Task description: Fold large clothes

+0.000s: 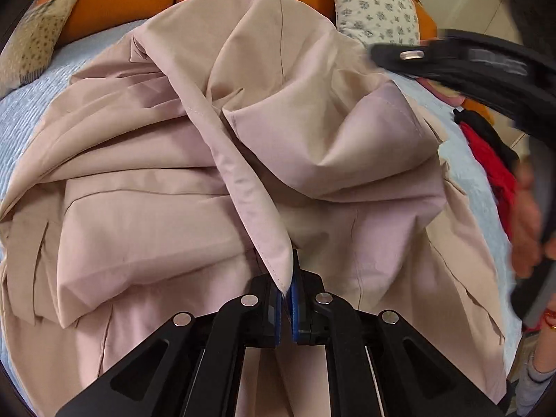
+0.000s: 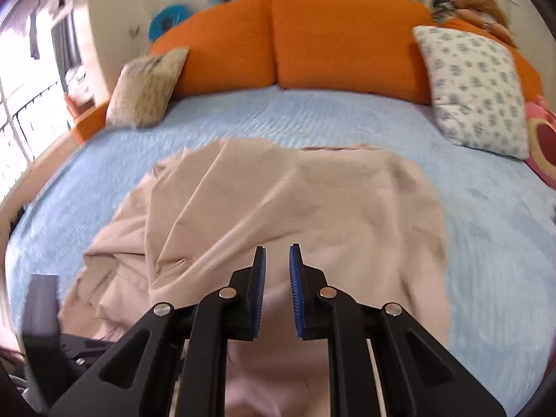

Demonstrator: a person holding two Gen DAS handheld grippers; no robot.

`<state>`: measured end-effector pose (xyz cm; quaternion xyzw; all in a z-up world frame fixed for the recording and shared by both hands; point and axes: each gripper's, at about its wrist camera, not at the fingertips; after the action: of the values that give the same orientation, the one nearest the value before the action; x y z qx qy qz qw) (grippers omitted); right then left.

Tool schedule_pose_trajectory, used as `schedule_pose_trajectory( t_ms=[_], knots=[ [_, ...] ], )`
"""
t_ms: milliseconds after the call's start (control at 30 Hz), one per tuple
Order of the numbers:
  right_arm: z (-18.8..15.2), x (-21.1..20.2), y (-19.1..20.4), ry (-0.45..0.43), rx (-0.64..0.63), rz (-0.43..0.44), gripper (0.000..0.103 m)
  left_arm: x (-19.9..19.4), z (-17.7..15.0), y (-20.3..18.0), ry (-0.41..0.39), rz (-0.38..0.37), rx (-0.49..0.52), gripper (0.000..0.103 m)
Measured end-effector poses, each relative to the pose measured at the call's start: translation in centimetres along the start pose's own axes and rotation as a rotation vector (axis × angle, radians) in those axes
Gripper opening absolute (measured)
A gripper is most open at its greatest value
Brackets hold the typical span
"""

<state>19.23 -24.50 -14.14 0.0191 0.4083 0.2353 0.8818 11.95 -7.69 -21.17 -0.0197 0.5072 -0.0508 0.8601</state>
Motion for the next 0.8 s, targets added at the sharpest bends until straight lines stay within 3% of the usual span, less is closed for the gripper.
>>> schedule_pose_trajectory(
  t_ms=[167, 267, 367, 467, 533, 633, 700, 800],
  knots=[
    [-2.3, 7.6, 0.4, 0.117, 0.002, -0.031, 0.015, -0.2, 0.4, 0.9, 0.016, -0.032, -0.030, 0.010],
    [-3.0, 8.4, 0.9, 0.046, 0.017, -0.051, 0.015, -1.4, 0.8, 2.5, 0.017, -0.039, -0.093, 0.014],
    [-2.9, 8.2, 1.0, 0.011, 0.080, 0.009, 0.015, -4.5, 1.9, 3.4, -0.060, 0.018, -0.100, 0.015],
    [-3.2, 7.9, 1.5, -0.017, 0.073, 0.005, 0.015, -7.3, 5.0, 3.5, -0.159, 0.074, -0.081, 0.020],
    [-3.6, 7.8, 1.7, -0.025, 0.070, -0.005, 0.015, -8.6, 8.1, 3.2, -0.235, 0.106, -0.076, 0.034],
    [-4.0, 7.4, 1.6, -0.034, 0.097, 0.006, 0.015, -8.1, 12.6, 1.1, -0.313, 0.178, -0.010, 0.036],
    [-4.3, 6.7, 2.0, -0.036, 0.094, 0.012, 0.015, -6.1, 15.1, -0.4, -0.310, 0.252, 0.038, 0.034],
    [-4.2, 5.6, 2.3, -0.036, 0.064, 0.017, 0.015, -2.1, 17.6, 0.2, -0.214, 0.276, 0.036, 0.033]
  ],
)
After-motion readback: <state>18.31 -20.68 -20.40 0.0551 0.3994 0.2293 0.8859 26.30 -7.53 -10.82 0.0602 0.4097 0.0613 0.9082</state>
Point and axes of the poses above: each gripper's, at about its wrist camera, not at the fingertips, and x roughly the way its jaws point, y to its left, z to its top, and after that the axes turned 10 degrees about z, right-handed
